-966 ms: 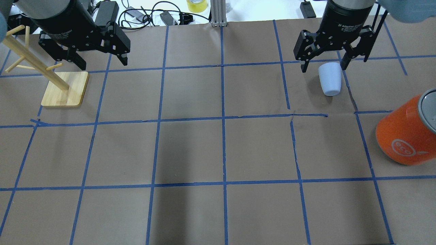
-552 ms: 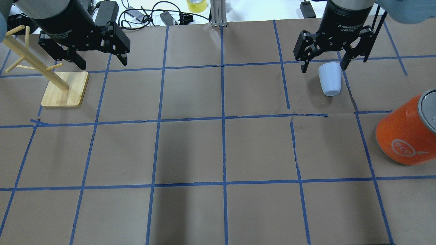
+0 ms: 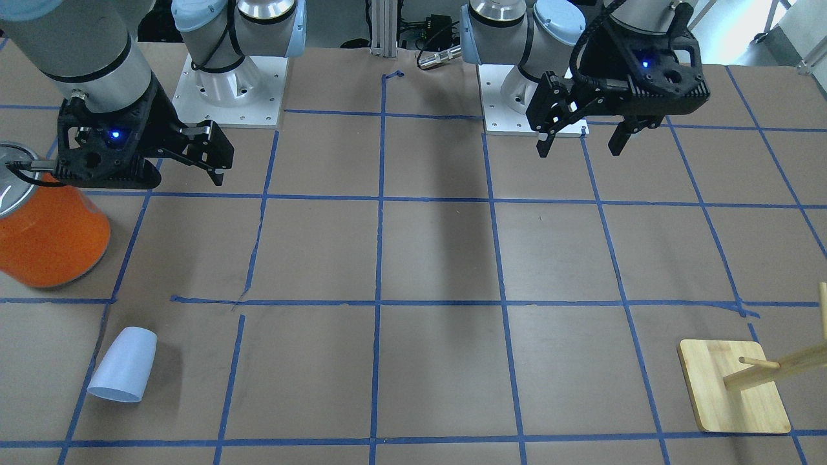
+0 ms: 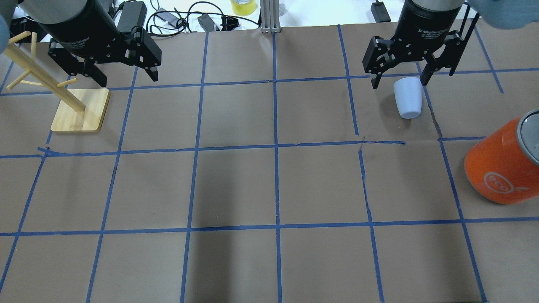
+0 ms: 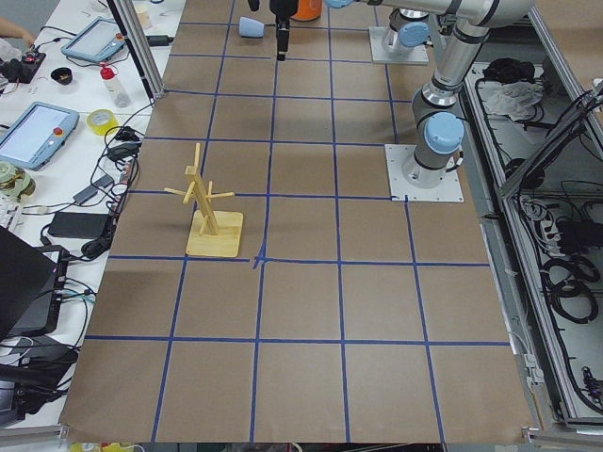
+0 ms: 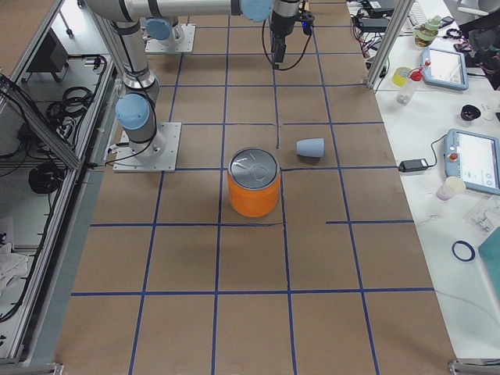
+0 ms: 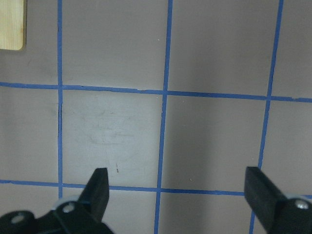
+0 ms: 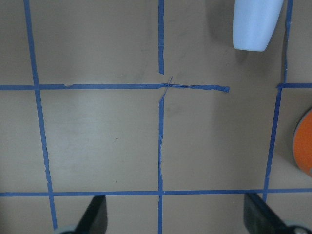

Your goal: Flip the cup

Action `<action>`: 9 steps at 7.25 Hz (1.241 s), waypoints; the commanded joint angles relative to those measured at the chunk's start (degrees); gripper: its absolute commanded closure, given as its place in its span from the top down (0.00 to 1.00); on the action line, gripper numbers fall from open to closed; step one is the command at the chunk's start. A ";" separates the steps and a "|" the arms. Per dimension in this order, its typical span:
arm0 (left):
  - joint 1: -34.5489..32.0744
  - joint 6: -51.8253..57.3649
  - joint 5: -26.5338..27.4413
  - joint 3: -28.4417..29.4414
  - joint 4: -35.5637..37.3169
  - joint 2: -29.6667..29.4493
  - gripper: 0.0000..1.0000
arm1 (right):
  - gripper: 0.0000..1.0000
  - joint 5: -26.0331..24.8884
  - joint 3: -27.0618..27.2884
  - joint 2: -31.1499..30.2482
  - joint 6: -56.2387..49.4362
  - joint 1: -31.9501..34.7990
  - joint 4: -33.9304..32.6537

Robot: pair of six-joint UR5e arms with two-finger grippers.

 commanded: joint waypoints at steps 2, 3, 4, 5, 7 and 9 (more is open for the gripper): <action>-0.03 0.00 0.00 -0.01 0.00 -0.02 1.00 | 1.00 -0.68 0.89 0.15 -0.22 -0.13 -1.18; -0.03 0.00 0.00 -0.01 -0.09 0.06 1.00 | 1.00 -0.77 0.89 0.15 -0.22 -0.13 -1.02; 0.06 0.00 0.00 -0.01 0.00 0.06 1.00 | 1.00 -0.77 0.89 0.15 -0.22 -0.21 -1.10; -0.03 0.00 0.00 -0.01 0.00 0.06 1.00 | 1.00 -0.42 0.89 0.07 0.73 -1.43 -1.36; -0.03 -0.09 0.00 -0.01 0.00 0.06 1.00 | 1.00 -0.42 0.98 0.50 0.04 -5.12 -3.29; -0.03 -0.18 -0.09 -0.01 0.00 0.06 1.00 | 1.00 -0.42 1.07 4.08 -2.66 -9.07 -9.24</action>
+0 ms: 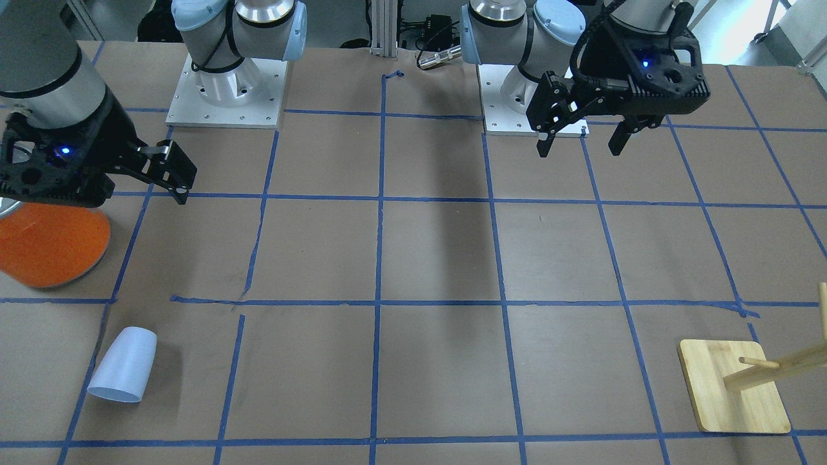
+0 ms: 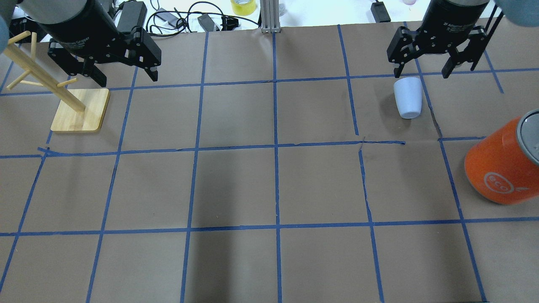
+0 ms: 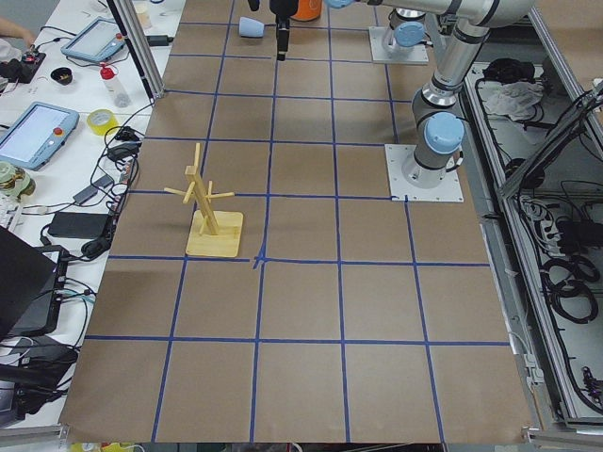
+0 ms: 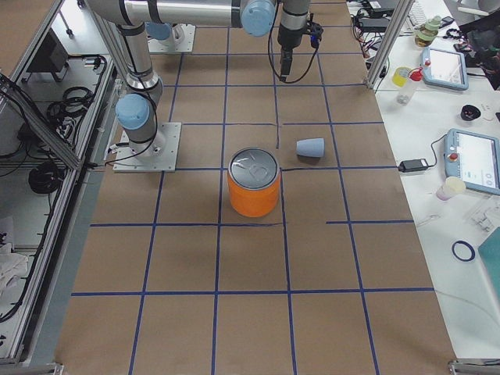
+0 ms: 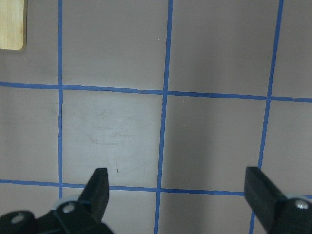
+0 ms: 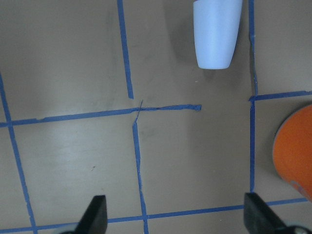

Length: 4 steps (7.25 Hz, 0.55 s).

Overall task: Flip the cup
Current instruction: 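Lower the right gripper onto the pale blue cup and close on it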

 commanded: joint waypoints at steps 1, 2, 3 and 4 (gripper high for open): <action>-0.05 -0.47 -0.07 0.00 0.00 -0.07 1.00 | 1.00 -0.04 0.08 4.84 -4.03 -3.62 -8.25; -0.05 -0.47 0.02 0.00 0.00 -0.07 1.00 | 1.00 -0.04 0.17 7.13 -4.22 -3.72 -11.34; -0.05 -0.56 -0.07 0.00 0.00 -0.07 1.00 | 1.00 -0.31 0.78 10.72 -4.40 -3.98 -15.89; -0.05 -0.56 -0.07 0.00 0.00 -0.16 1.00 | 1.00 -0.31 3.74 12.76 -3.96 -4.34 -21.51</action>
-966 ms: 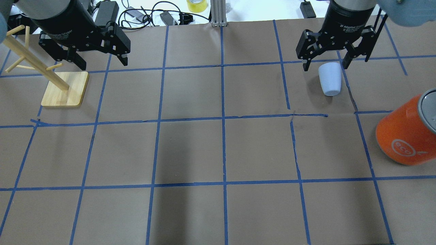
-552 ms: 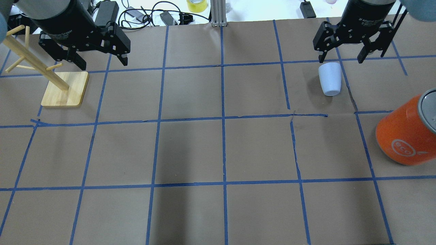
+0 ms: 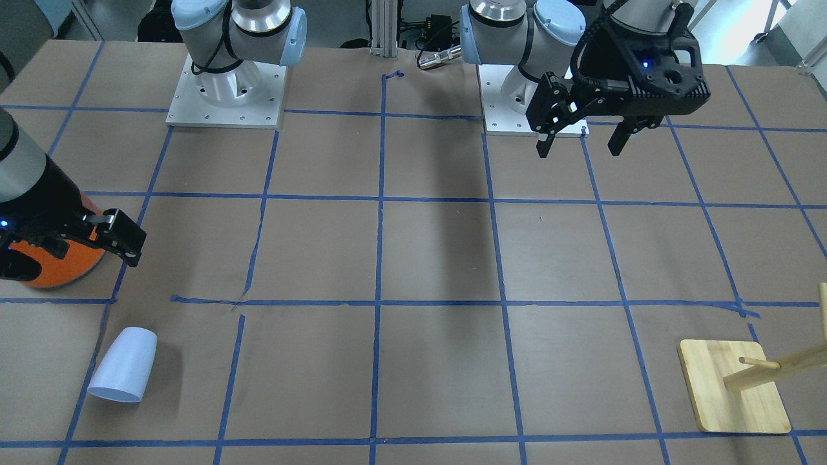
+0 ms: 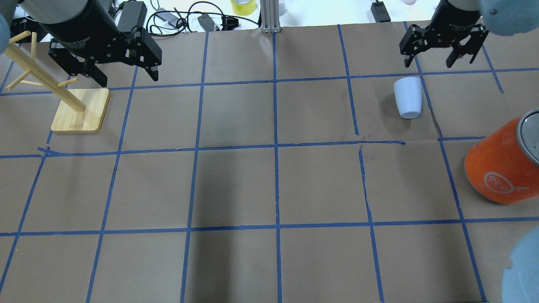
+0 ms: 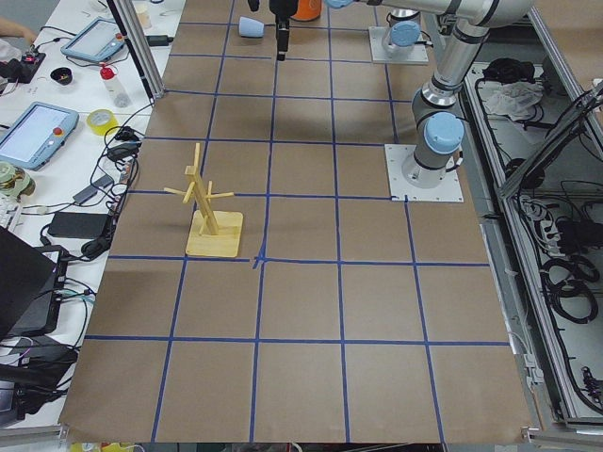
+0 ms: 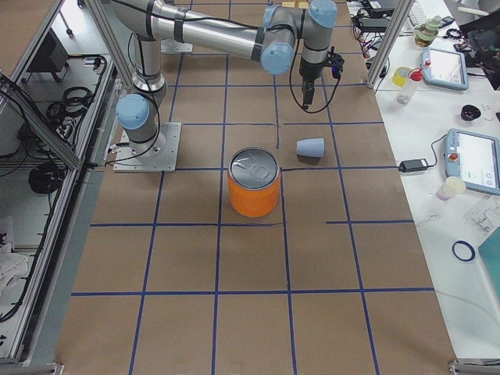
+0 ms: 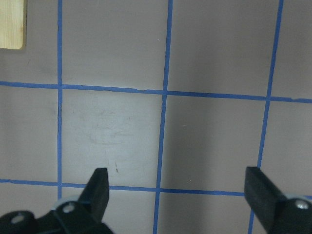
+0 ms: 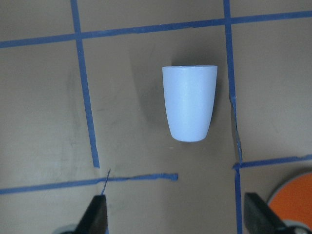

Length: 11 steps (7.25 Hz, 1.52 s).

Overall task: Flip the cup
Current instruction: 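Lower the right gripper onto the pale blue cup and close on it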

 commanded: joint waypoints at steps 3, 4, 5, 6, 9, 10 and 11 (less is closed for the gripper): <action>0.00 -0.31 -0.02 0.00 0.44 -0.15 1.00 | 1.00 -3.87 7.98 8.01 -0.39 -0.98 -19.37; 0.00 -0.05 -0.02 0.00 0.44 -0.15 1.00 | 1.00 -4.13 7.98 10.38 0.30 -0.98 -21.21; 0.00 -0.31 -0.11 0.00 0.44 -0.24 1.00 | 1.00 -3.87 7.89 11.01 0.40 -0.98 -21.32; 0.00 -0.22 -0.11 0.00 0.44 -0.15 1.00 | 1.00 -4.13 7.89 11.88 0.40 -0.98 -21.32; 0.00 0.04 -0.20 0.00 0.44 -0.06 1.00 | 1.00 -4.04 7.55 14.35 0.40 -1.77 -21.67; 0.00 0.04 -0.11 0.00 0.44 -0.06 1.00 | 1.00 -3.44 7.46 15.14 0.40 -1.86 -21.58; 0.00 0.04 -0.02 0.09 0.44 -0.06 1.00 | 1.00 -3.26 7.19 16.36 0.48 -1.95 -21.58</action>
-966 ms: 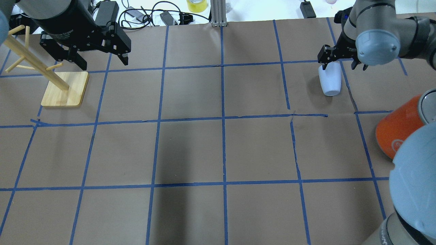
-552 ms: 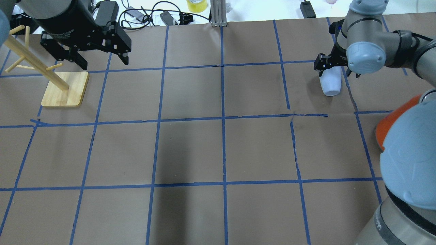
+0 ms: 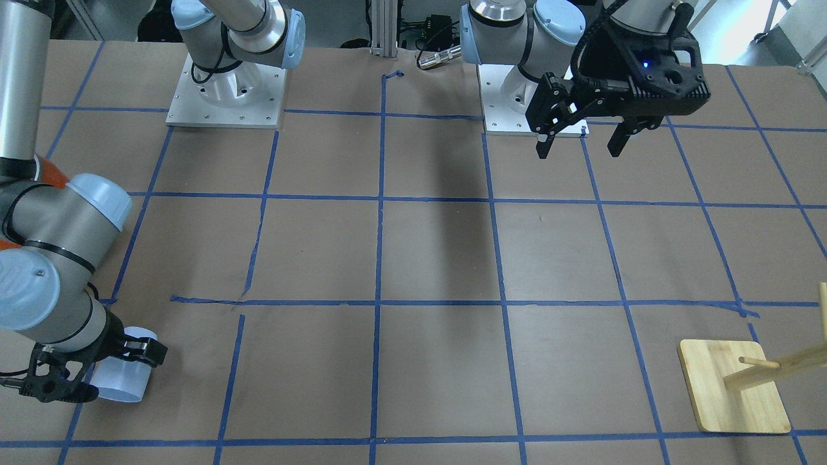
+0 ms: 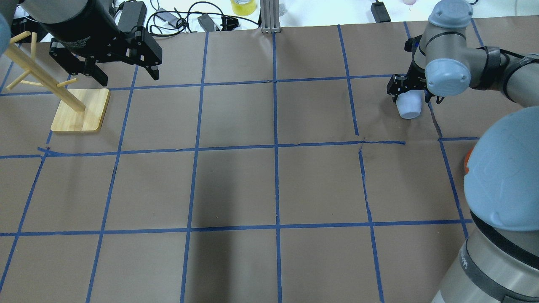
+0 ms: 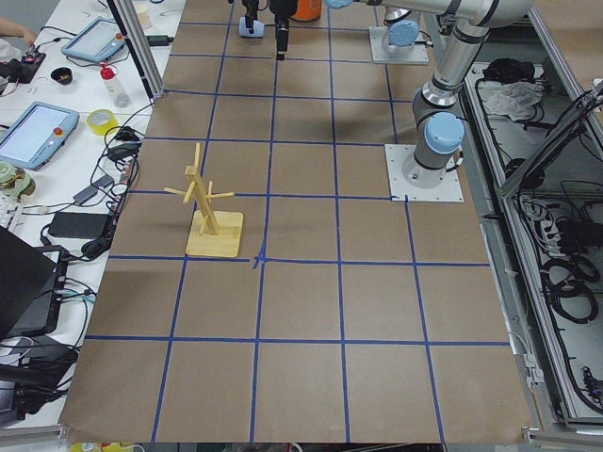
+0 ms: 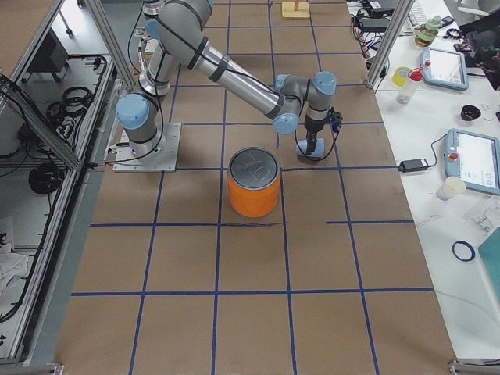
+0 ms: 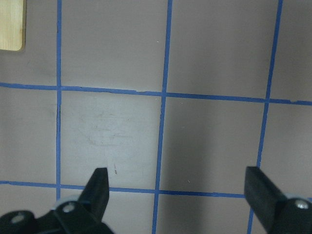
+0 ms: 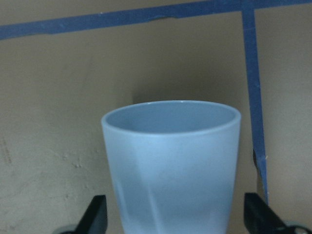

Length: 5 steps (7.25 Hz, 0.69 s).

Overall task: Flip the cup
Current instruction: 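Carry the cup with the right gripper toward the table's middle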

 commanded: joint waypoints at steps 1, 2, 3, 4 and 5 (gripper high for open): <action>0.00 0.08 0.09 -0.02 0.00 0.10 1.00 | 1.00 0.33 -0.34 1.54 0.07 -0.14 0.02; 0.00 -0.01 0.00 -0.02 0.00 0.10 1.00 | 0.80 0.42 -0.26 1.46 0.07 -0.14 -0.07; 0.00 0.08 0.09 -0.02 0.00 0.10 1.00 | 0.30 0.33 -0.43 1.28 -0.02 -0.14 0.02; 0.00 0.08 0.00 -0.02 0.00 0.10 1.00 | 0.23 0.33 -0.78 0.41 -0.89 -0.14 0.11; 0.00 0.08 0.09 -0.02 0.00 0.10 1.00 | 0.24 2.16 -0.96 -1.86 -2.47 0.30 0.19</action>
